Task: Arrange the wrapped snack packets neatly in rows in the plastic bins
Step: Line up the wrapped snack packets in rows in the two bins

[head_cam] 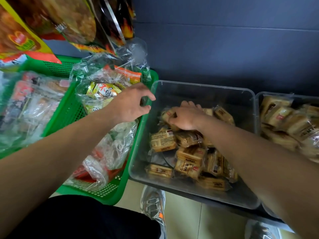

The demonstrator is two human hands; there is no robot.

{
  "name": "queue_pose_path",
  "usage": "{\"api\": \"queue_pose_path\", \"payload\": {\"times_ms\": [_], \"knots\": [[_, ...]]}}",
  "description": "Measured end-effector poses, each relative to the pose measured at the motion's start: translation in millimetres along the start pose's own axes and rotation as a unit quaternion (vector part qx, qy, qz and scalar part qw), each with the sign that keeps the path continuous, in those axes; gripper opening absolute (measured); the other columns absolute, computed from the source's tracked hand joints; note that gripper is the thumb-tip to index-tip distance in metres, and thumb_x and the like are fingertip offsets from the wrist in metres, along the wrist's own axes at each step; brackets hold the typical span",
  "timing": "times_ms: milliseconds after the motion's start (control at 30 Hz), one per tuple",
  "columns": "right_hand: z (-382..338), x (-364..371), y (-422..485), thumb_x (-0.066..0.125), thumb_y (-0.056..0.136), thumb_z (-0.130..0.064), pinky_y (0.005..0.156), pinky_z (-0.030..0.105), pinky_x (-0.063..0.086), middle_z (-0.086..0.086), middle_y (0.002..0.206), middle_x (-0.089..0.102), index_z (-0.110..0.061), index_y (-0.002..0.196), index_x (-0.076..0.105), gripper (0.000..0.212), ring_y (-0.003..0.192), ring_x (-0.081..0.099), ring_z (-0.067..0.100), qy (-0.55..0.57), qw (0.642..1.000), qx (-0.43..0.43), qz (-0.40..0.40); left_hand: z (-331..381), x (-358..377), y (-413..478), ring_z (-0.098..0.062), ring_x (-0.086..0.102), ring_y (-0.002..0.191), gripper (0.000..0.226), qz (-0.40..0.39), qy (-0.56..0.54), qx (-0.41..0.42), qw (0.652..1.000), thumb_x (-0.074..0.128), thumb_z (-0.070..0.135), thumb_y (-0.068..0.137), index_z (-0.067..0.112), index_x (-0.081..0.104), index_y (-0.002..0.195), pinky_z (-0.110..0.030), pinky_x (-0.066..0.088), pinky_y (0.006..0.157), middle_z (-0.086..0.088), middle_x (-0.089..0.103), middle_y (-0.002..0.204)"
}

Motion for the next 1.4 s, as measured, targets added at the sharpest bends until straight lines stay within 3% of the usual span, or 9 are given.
{"api": "queue_pose_path", "payload": {"times_ms": [267,433,633,767,1000,1167,1233,1300,1400], "knots": [[-8.6,9.4,4.4,0.068,0.086,-0.051,0.116,0.048,0.022,0.006,0.165,0.018,-0.042,0.146,0.036,0.069,0.148,0.021,0.036,0.066,0.994,-0.038,-0.076,-7.9,11.5,3.4,-0.014,0.051,0.116,0.03,-0.003,-0.046,-0.021,0.999,0.067,0.032,0.096,0.033,0.063,0.125,-0.028,0.035,0.094,0.005,0.052,0.129],[-8.1,1.8,12.4,0.073,0.079,-0.058,0.111,0.046,0.03,0.008,0.159,0.033,-0.031,0.154,0.028,0.092,0.143,0.026,0.035,0.033,0.995,-0.011,-0.089,-9.7,12.3,5.9,-0.01,0.049,0.113,0.027,0.008,-0.064,-0.026,0.998,0.068,0.031,0.095,0.034,0.064,0.121,-0.025,0.034,0.096,0.009,0.051,0.125],[-9.2,13.6,14.6,0.071,0.08,-0.057,0.105,0.041,0.043,0.007,0.148,0.046,-0.021,0.15,0.042,0.084,0.129,0.046,0.029,0.073,0.992,-0.016,-0.102,-8.8,13.7,8.6,-0.009,0.048,0.11,0.024,0.017,-0.07,-0.027,0.997,0.068,0.031,0.095,0.033,0.065,0.119,-0.023,0.032,0.094,0.008,0.047,0.121],[-11.3,15.0,15.7,0.08,0.076,-0.051,0.091,0.036,0.049,0.001,0.124,0.059,-0.017,0.13,0.053,0.069,0.109,0.057,0.022,0.159,0.98,-0.018,-0.12,-7.5,13.5,8.4,-0.01,0.048,0.108,0.024,0.019,-0.072,-0.029,0.997,0.068,0.031,0.095,0.033,0.066,0.118,-0.024,0.033,0.094,0.008,0.047,0.119],[-2.8,2.9,0.4,0.09,0.071,-0.029,0.105,0.039,0.047,0.0,0.128,0.063,-0.019,0.143,0.052,0.081,0.115,0.06,0.02,0.304,0.946,-0.055,-0.099,-8.2,13.5,7.8,-0.014,0.049,0.114,0.026,0.007,-0.068,-0.032,0.997,0.068,0.034,0.095,0.035,0.064,0.12,-0.03,0.036,0.099,0.006,0.049,0.123],[28.3,-39.9,-55.5,0.088,0.075,-0.016,0.093,0.029,0.053,-0.005,0.113,0.072,-0.023,0.13,0.06,0.062,0.102,0.069,0.01,0.397,0.914,-0.071,-0.045,8.8,5.1,1.8,-0.021,0.045,0.134,0.047,-0.047,-0.064,-0.057,0.995,0.068,0.044,0.092,0.04,0.053,0.137,-0.032,0.034,0.099,0.002,0.047,0.145],[40.8,-56.9,-84.9,0.085,0.077,-0.018,0.091,0.034,0.056,-0.001,0.108,0.076,-0.018,0.123,0.064,0.051,0.101,0.072,0.013,0.437,0.896,-0.065,-0.036,23.8,-1.8,-9.5,-0.021,0.039,0.141,0.062,-0.097,-0.073,-0.073,0.99,0.07,0.046,0.09,0.041,0.043,0.146,-0.034,0.034,0.103,0.002,0.038,0.156],[53.3,-68.2,-113.3,0.083,0.073,-0.023,0.09,0.036,0.057,0.002,0.106,0.077,-0.014,0.12,0.064,0.052,0.103,0.072,0.019,0.484,0.873,-0.049,-0.032,45.9,-11.6,-26.1,-0.014,0.039,0.142,0.069,-0.119,-0.127,-0.053,0.983,0.073,0.044,0.088,0.044,0.039,0.148,-0.034,0.036,0.11,0.011,0.038,0.156],[64.0,-74.1,-154.5,0.082,0.074,-0.023,0.093,0.041,0.055,0.009,0.111,0.076,-0.008,0.124,0.063,0.055,0.108,0.071,0.028,0.548,0.834,-0.043,-0.051,90.3,-24.1,-54.9,-0.003,0.061,0.121,0.075,-0.143,-0.27,-0.007,0.952,0.078,0.037,0.086,0.044,0.037,0.148,-0.029,0.048,0.102,0.018,0.05,0.145]]}}
Point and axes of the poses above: each hand's wrist, its own y-axis towards the middle knuckle, its own x-axis out of the palm, z = x × y, the point moved 4 cm from there along y, towards the middle knuckle
